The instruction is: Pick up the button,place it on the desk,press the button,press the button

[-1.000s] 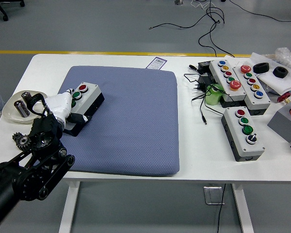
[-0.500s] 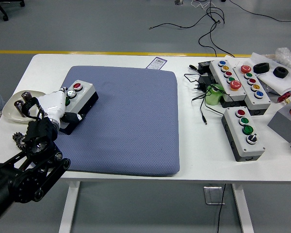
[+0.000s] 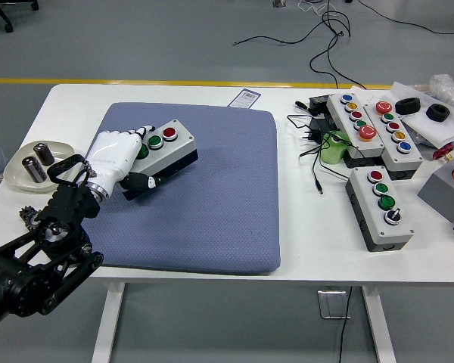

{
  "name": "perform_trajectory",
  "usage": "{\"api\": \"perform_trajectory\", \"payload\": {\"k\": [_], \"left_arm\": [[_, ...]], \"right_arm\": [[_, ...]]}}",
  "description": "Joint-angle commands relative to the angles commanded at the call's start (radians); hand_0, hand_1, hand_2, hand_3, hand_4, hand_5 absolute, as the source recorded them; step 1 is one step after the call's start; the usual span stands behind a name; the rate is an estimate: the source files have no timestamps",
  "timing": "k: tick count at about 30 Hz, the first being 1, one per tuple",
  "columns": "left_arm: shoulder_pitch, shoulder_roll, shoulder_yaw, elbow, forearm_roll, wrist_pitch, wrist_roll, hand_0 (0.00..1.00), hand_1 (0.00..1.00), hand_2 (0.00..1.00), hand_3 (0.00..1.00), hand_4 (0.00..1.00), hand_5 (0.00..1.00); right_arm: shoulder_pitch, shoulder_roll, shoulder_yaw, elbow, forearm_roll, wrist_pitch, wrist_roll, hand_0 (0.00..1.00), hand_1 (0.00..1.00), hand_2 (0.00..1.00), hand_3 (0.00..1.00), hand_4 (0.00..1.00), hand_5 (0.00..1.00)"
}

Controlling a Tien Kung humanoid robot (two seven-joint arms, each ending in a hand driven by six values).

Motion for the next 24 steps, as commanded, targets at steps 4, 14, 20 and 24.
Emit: {"api": "perform_trajectory", "payload": {"k": [4, 14, 20, 24], "left_arm": [[-0.03, 0.027, 0.037, 0.019, -0.096, -0.025, -0.154, 0.032, 0.002, 0.002, 0.034, 0.849, 0.283], [-0.085, 0.069, 0.105, 0.034, -0.248, -0.021, -0.439, 0.03, 0.002, 0.002, 0.038, 0.851, 0.265], [-0.094, 0.085, 0.177, 0.029, -0.223, 0.053, -0.479, 0.029, 0.002, 0.002, 0.039, 0.84, 0.26], [-0.101, 0.082, 0.202, 0.042, -0.2, 0.058, -0.476, 0.029, 0.002, 0.002, 0.039, 0.84, 0.26]], "right_arm": [[0.001, 0.0, -0.004, 0.0, 0.004, 0.0, 0.0, 0.516, 0.67, 0.695, 0.624, 0.298, 0.138], [0.003, 0.0, -0.012, 0.0, 0.008, 0.001, -0.002, 0.514, 0.67, 0.695, 0.624, 0.298, 0.137], [0.003, 0.0, -0.018, 0.0, 0.012, 0.002, -0.003, 0.513, 0.67, 0.695, 0.624, 0.298, 0.137], [0.003, 0.0, -0.021, 0.0, 0.011, 0.002, -0.005, 0.513, 0.67, 0.695, 0.624, 0.298, 0.137]]}}
